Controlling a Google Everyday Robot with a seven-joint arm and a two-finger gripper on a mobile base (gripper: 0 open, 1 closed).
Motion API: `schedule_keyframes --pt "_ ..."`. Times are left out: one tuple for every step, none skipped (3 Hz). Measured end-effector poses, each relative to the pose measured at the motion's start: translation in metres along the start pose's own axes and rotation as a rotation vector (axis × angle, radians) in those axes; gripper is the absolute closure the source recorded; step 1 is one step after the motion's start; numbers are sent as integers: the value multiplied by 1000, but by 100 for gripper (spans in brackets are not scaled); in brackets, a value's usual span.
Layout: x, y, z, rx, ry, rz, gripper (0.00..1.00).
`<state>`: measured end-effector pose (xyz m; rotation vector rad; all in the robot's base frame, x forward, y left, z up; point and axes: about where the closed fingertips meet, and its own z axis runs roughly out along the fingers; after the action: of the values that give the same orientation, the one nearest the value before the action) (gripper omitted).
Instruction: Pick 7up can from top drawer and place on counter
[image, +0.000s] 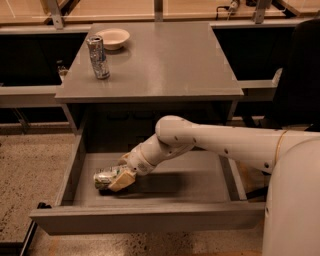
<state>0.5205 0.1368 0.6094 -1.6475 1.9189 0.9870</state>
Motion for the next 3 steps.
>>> schedule_keyframes --pt "0 0 0 0 0 0 100" --pt "-1 0 -1 0 0 0 100" --pt "-17 2 -31 5 -74 -46 100"
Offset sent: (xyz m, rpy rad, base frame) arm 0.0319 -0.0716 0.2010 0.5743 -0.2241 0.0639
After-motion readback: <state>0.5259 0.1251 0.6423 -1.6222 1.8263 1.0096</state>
